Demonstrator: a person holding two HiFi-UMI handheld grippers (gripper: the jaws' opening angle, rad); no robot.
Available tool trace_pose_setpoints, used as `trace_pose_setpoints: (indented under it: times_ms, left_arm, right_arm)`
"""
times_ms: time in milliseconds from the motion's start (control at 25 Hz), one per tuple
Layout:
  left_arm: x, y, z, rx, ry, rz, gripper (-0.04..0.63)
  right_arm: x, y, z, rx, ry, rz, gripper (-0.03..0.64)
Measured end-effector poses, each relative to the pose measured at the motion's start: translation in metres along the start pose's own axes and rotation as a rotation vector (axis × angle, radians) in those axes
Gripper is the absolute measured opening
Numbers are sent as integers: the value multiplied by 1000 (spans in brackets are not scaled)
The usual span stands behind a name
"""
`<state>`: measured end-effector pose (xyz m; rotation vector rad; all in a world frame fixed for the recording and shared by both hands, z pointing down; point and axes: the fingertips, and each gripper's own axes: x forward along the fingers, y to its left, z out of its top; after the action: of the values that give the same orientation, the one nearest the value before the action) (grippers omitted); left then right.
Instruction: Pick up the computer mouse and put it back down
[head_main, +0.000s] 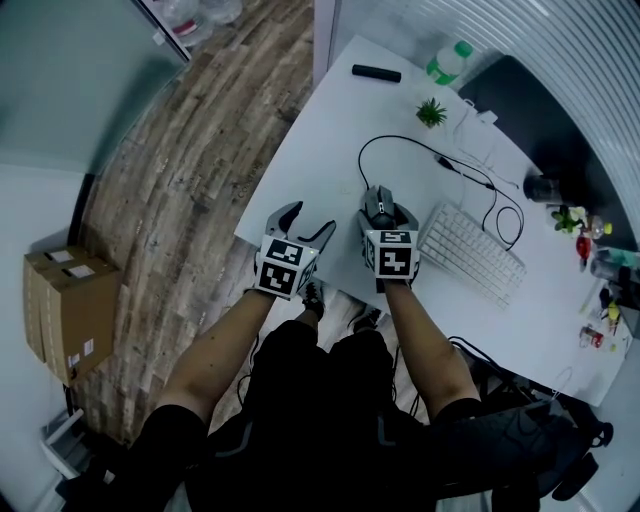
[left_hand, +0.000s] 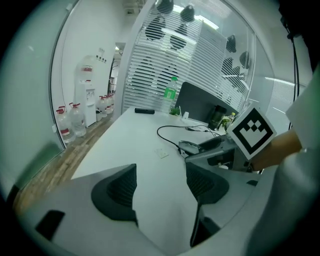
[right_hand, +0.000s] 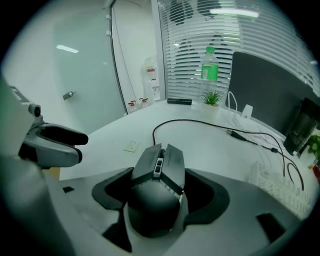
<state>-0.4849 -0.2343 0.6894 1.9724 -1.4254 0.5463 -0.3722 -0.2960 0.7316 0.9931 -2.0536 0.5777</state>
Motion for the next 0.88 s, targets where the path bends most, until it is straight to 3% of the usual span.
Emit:
trace_pose_setpoints:
  times_ms: [120,200,360,640,880]
  left_arm:
    - [-3,-2,2,-2,-2,1,325]
    - [-6,-4,4,5,1,0,325]
    - [-14,-13,21,22,-27,-5,325]
    - [-44,-31,75,20,-149,-25,325]
    - [-63,-79,124,116,-238,-70,325]
  right_arm:
    - [1,3,1,-25,4,13,320]
    - [-1,5,1,-39,8,33,373]
    - [-20,4,13,-17,-26,64,379]
    - [-86,-9,60,3,-177,98,374]
    - [-161,-33,93,17,-305,101,362]
